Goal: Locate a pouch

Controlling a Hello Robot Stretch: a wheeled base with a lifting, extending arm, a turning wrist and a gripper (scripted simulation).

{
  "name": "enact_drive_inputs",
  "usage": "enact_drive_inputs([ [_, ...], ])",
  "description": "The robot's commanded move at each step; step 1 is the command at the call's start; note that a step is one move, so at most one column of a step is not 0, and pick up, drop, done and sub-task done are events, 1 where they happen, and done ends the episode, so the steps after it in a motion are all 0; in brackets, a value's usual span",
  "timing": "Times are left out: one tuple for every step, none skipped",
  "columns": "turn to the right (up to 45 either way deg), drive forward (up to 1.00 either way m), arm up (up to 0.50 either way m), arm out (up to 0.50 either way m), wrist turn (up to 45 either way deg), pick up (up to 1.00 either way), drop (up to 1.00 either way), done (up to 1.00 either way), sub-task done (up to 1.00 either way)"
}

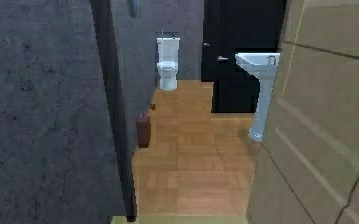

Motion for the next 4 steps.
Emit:
enact_drive_inputs([
  [0.0,1.0,0.0,0.0,0.0,0.0,0.0,0.0,0.0],
  [0.0,1.0,0.0,0.0,0.0,0.0,0.0,0.0,0.0],
  [0.0,1.0,0.0,0.0,0.0,0.0,0.0,0.0,0.0],
  [0.0,0.3,0.0,0.0,0.0,0.0,0.0,0.0,0.0],
])
